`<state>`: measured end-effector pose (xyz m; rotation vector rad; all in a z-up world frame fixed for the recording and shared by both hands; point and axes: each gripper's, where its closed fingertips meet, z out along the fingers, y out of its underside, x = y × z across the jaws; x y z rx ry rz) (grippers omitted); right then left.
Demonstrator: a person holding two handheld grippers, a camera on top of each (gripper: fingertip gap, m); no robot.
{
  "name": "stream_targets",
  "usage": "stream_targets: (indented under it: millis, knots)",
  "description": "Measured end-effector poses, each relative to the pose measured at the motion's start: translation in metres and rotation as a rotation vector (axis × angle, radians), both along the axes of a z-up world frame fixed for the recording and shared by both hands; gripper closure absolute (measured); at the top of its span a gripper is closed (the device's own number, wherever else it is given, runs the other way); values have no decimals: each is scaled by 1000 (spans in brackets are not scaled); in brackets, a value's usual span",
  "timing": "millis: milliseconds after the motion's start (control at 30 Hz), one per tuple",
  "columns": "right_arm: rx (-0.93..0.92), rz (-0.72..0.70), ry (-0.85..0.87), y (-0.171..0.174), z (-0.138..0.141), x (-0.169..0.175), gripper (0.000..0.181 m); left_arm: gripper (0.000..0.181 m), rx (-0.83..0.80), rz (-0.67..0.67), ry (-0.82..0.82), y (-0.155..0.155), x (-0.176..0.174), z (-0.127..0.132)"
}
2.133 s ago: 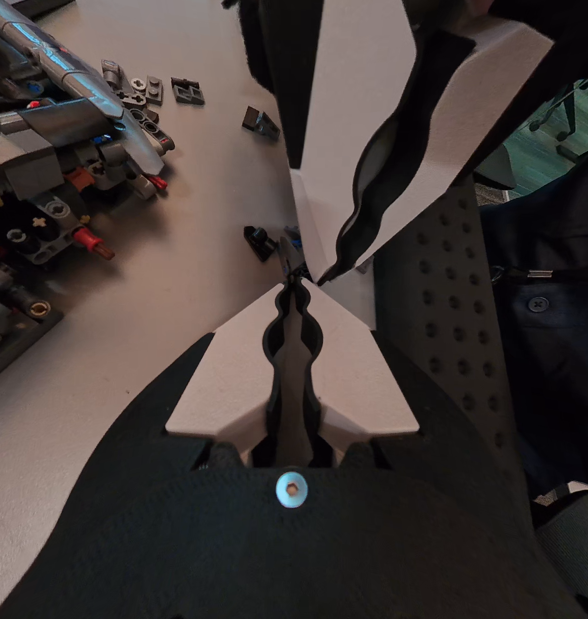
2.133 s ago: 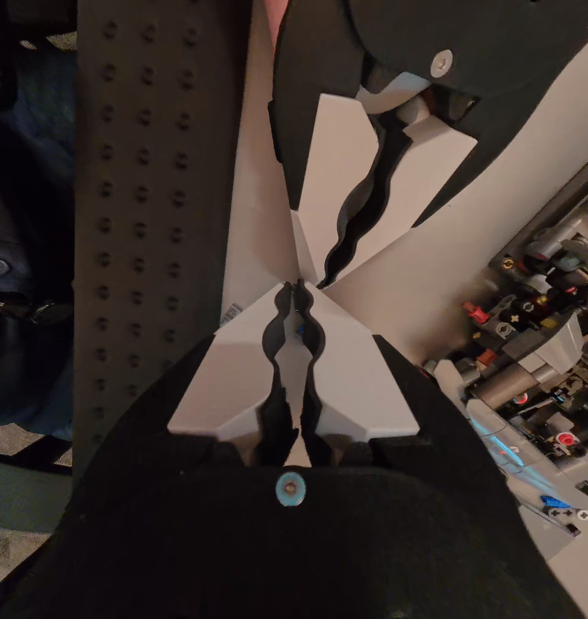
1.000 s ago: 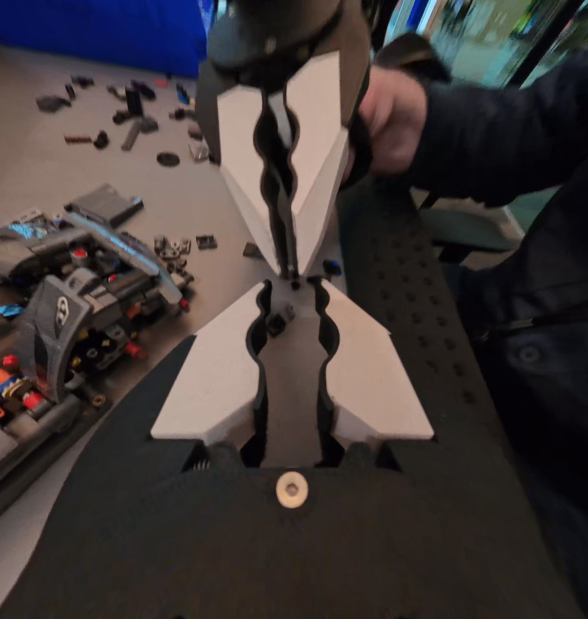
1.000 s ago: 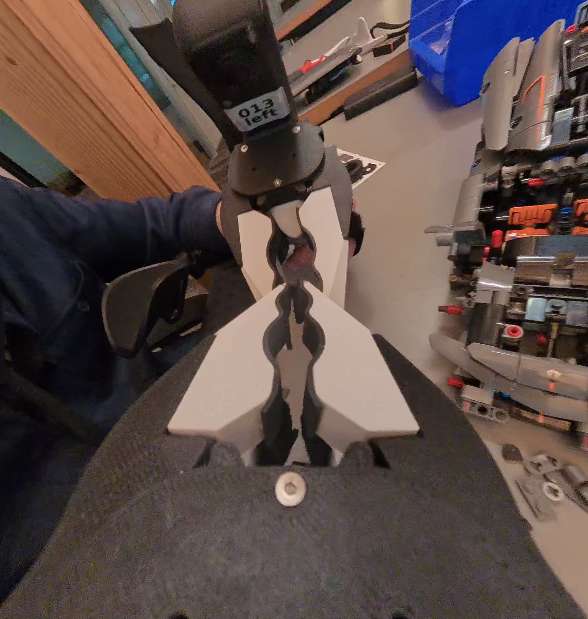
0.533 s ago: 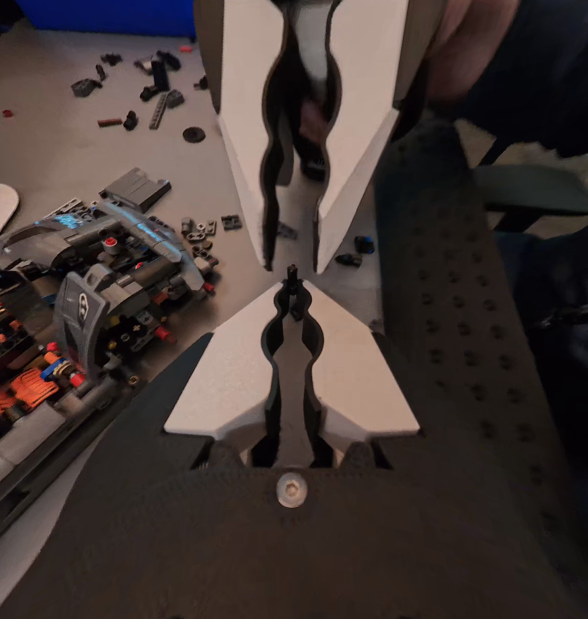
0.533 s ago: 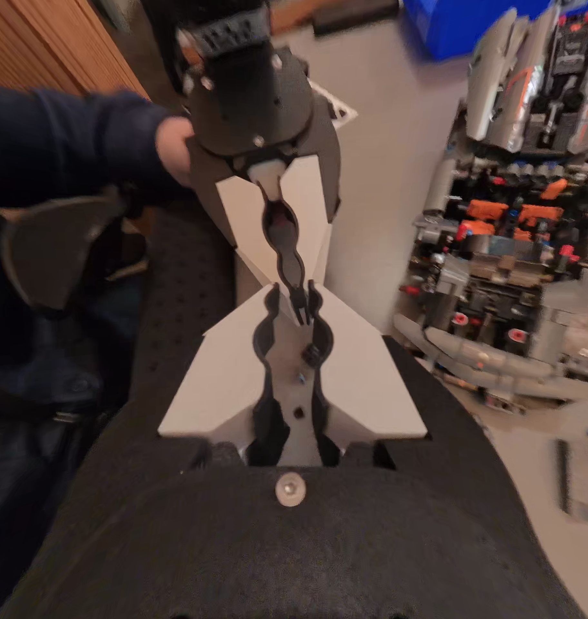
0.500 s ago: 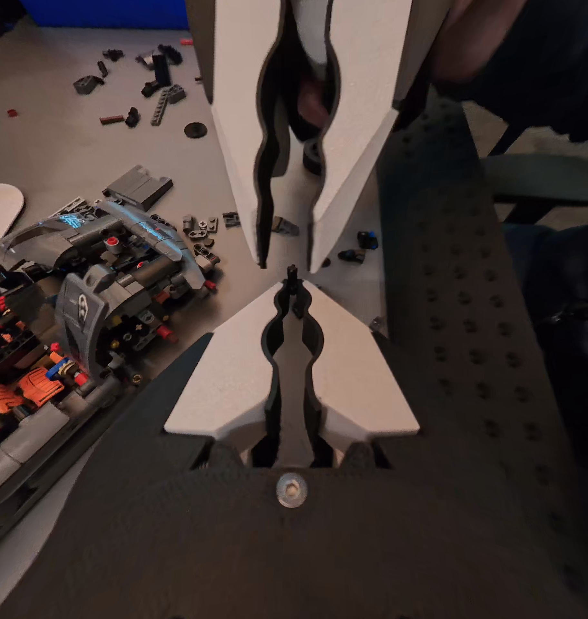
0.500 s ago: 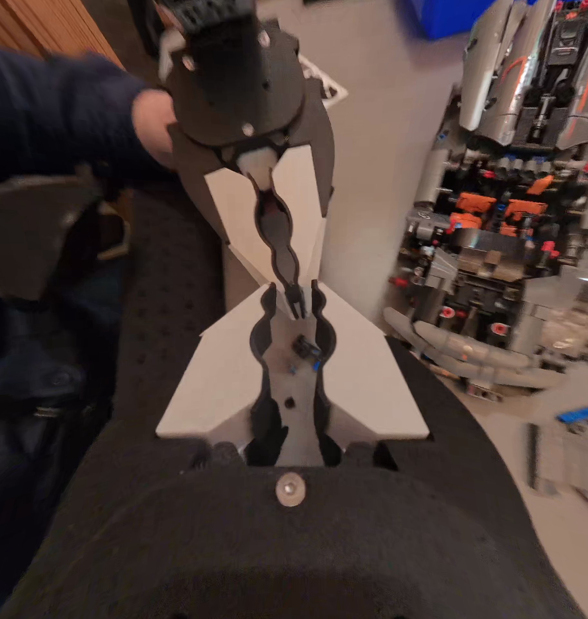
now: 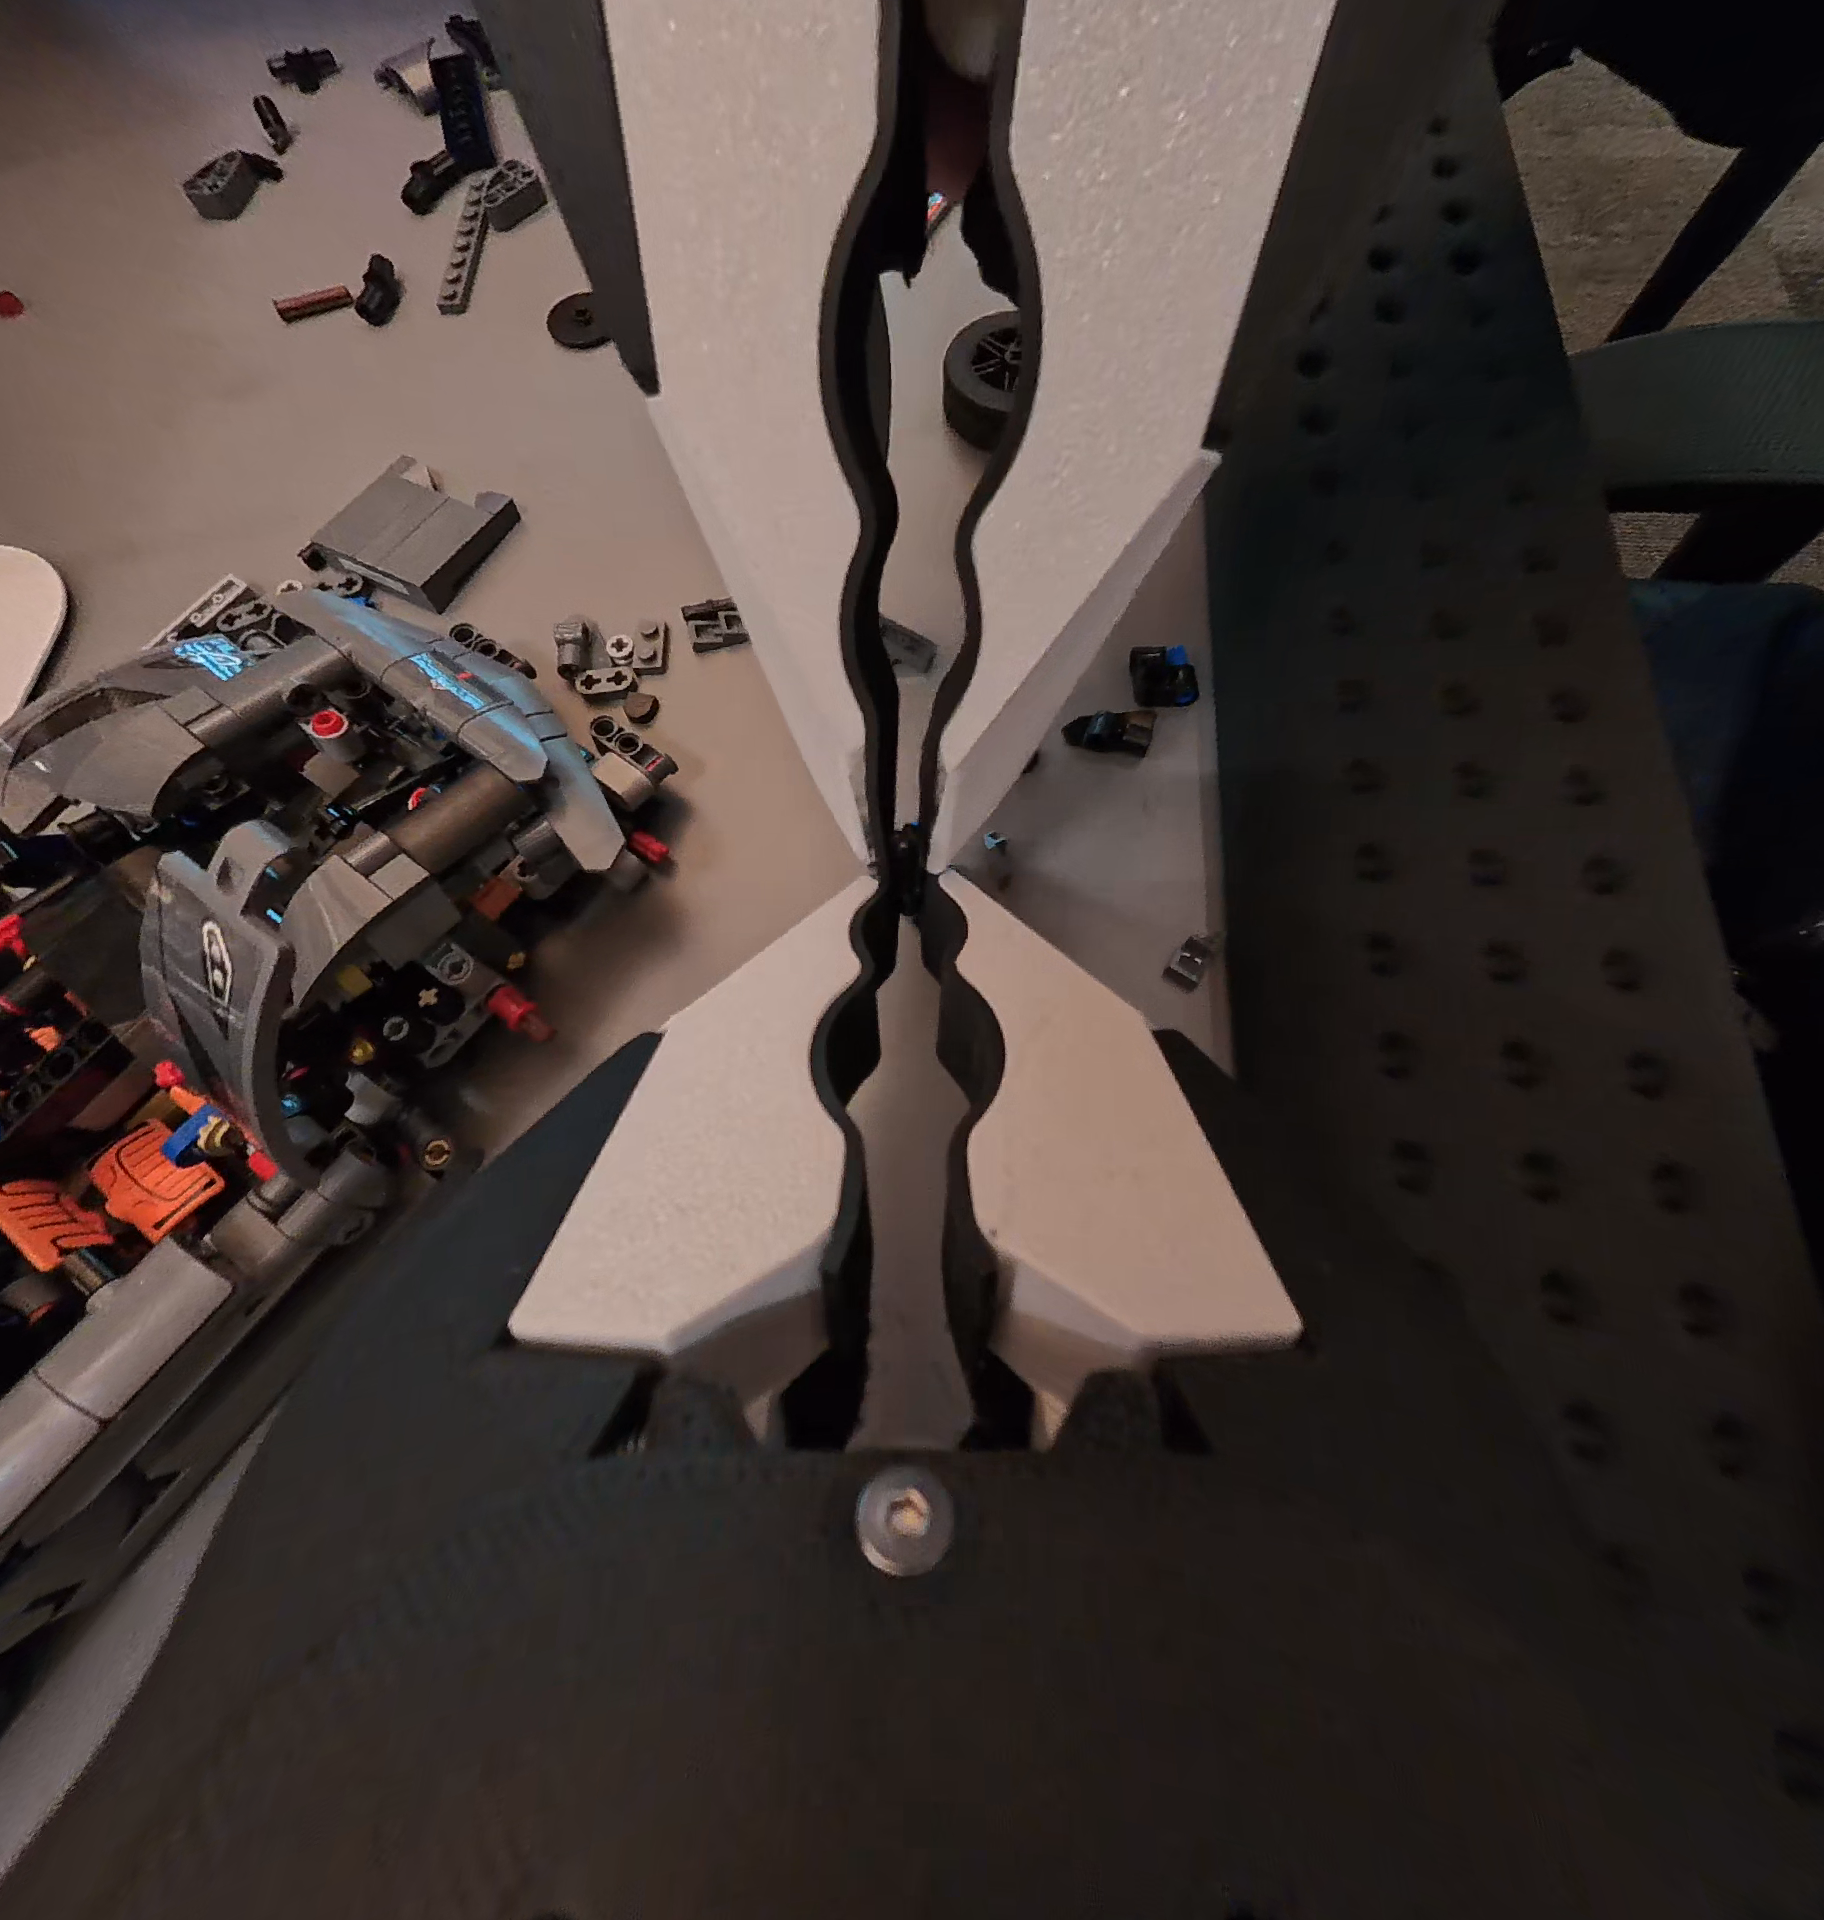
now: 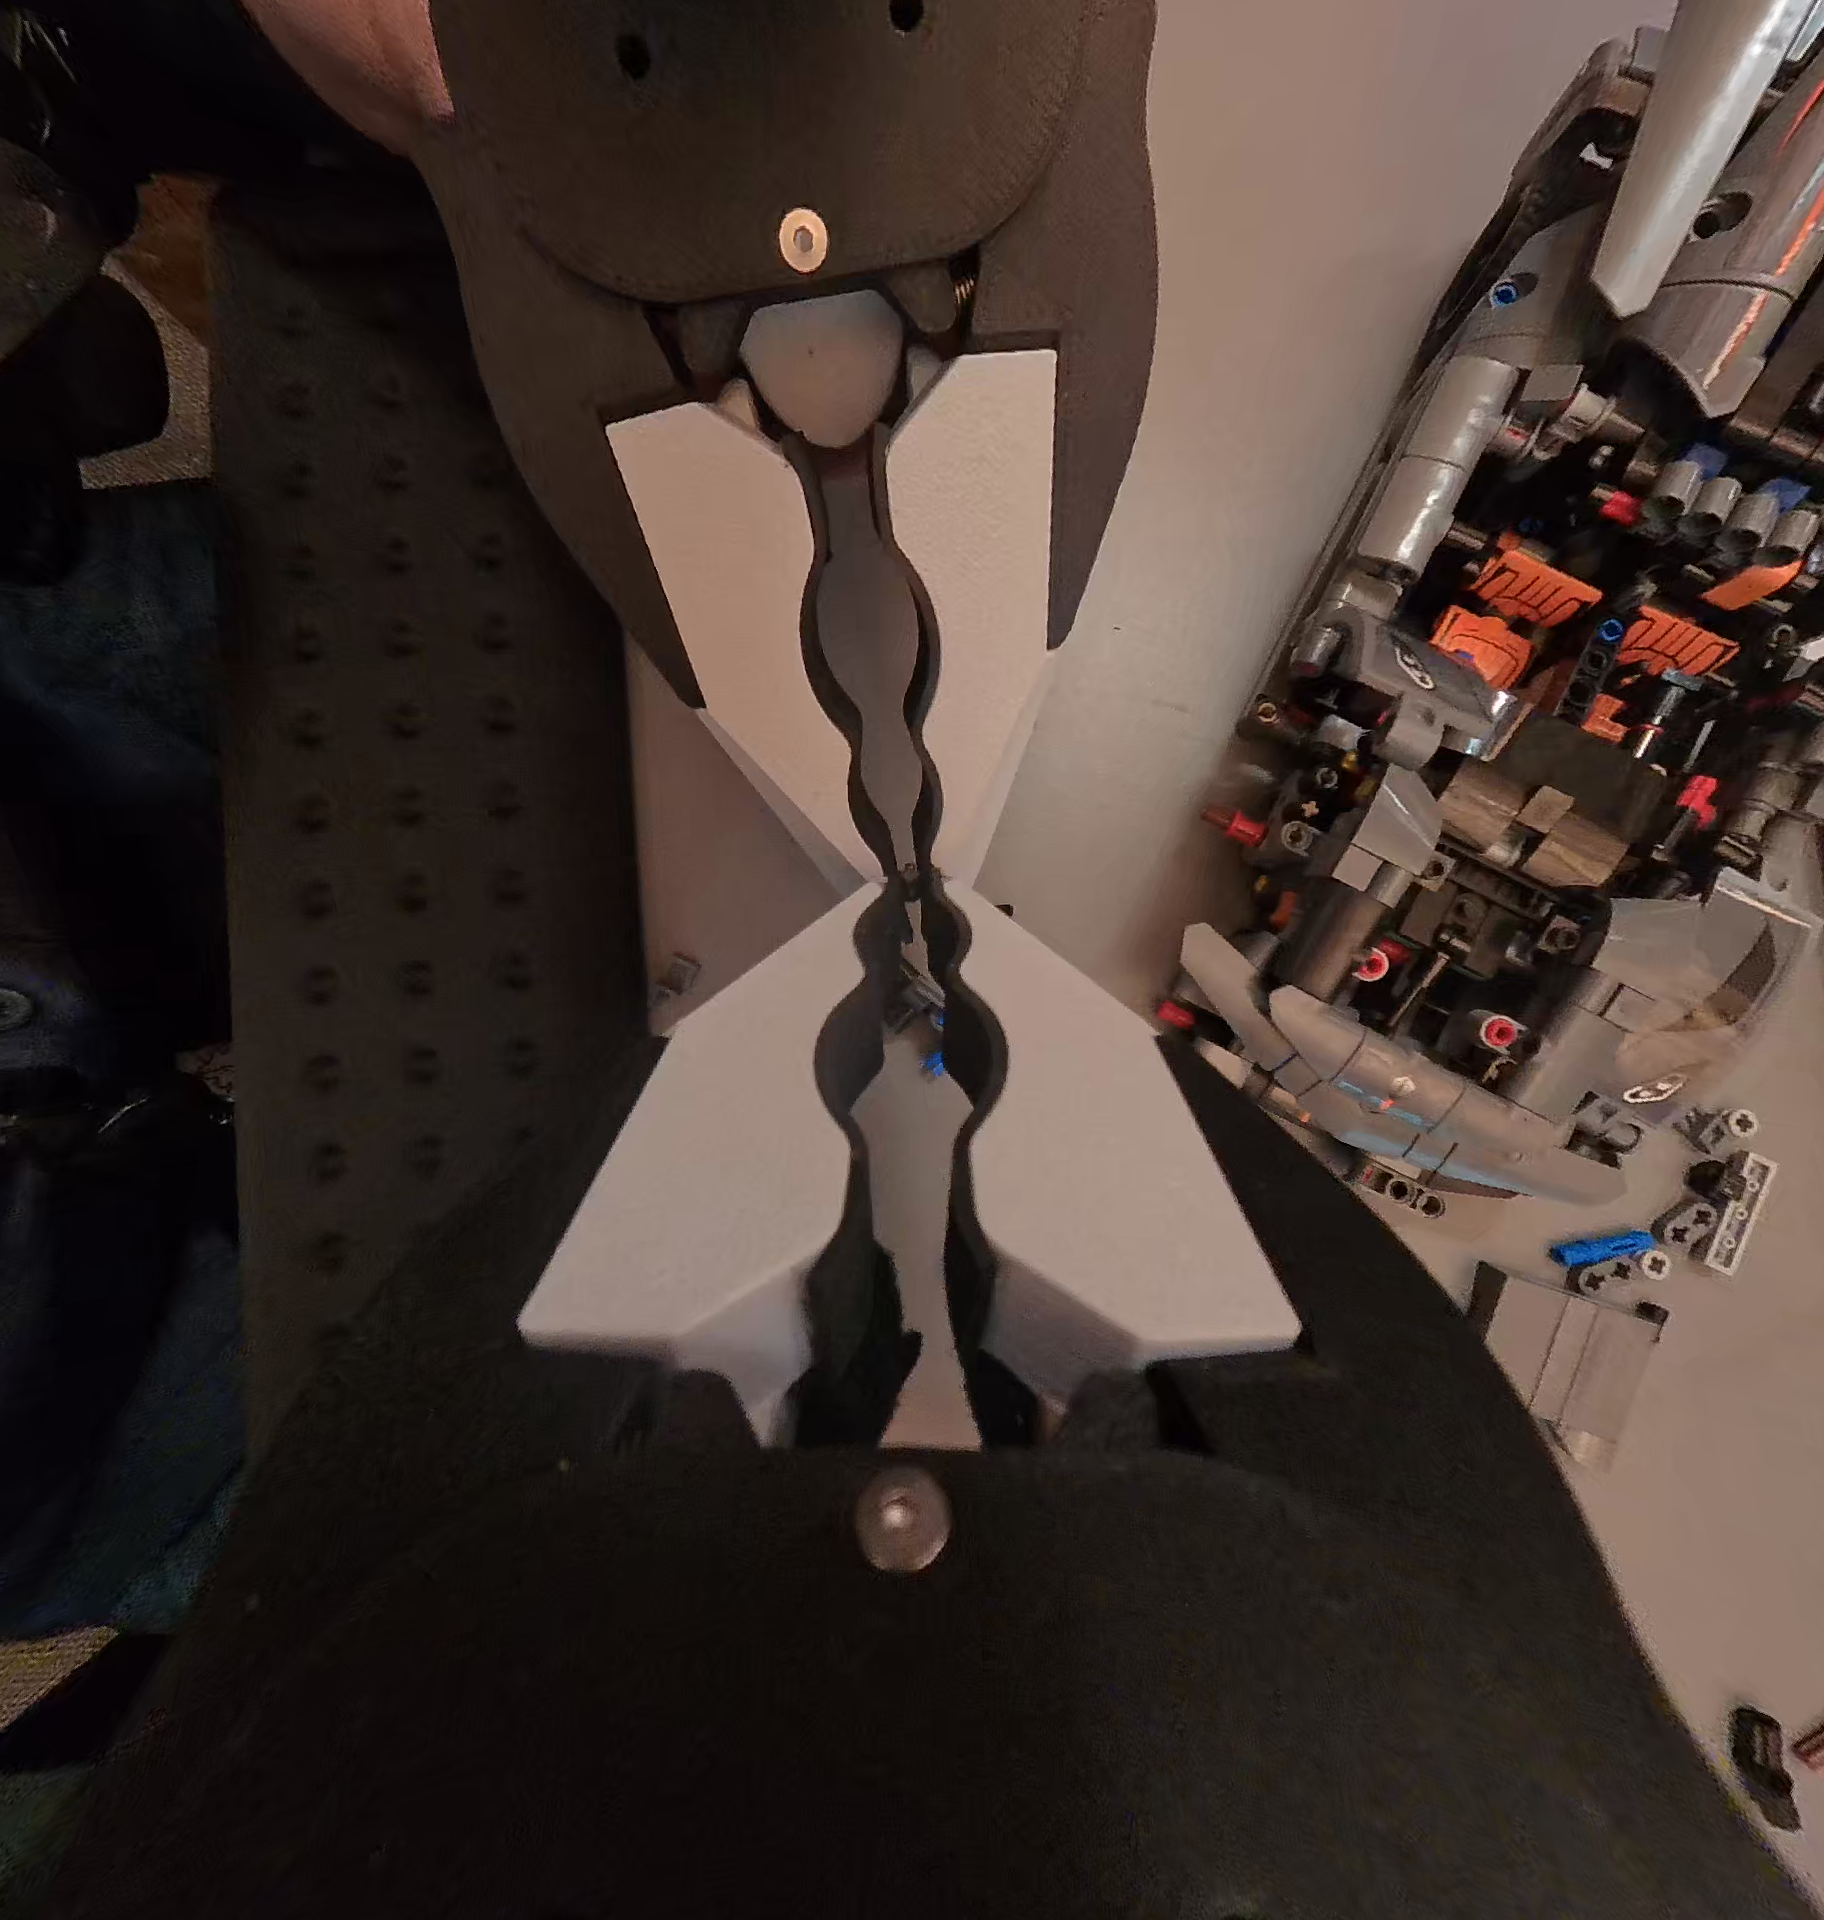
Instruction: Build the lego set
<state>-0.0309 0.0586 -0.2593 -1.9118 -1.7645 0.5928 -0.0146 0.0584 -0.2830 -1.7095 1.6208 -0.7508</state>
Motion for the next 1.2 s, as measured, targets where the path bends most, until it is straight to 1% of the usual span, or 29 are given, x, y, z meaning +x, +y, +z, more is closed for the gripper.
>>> stream_targets:
  millis: [267, 433, 500, 733, 800, 867, 1000, 1133, 1200]
  knots:
    - [-14, 12, -10, -2, -3, 1, 177, 180, 13, -6, 35, -1, 0, -4]
    - [55, 69, -37, -4, -5, 1, 179, 180, 12, -21, 65, -3, 1, -9]
    - [48, 70, -51, -4, -7, 2, 179, 180, 17, -22, 73, -3, 1, -12]
    - [51, 70, -51, -4, -6, 4, 180, 180, 22, -41, 62, -3, 1, -9]
    - [45, 49, -35, -1, -7, 10, 180, 169, -13, -25, 82, 1, -2, -13]
    - [17, 41, -8, -4, -13, 14, 180, 169, -17, -15, 81, 5, -4, -15]
    - [27, 35, -25, -7, -36, 21, 180, 173, -34, -31, 108, 6, -1, -21]
    - [27, 46, -17, -9, -42, 22, 179, 173, -101, -56, 160, 3, 2, -35]
    - [33, 48, -11, -8, -42, 22, 179, 174, -137, -64, 150, 1, 4, -36]
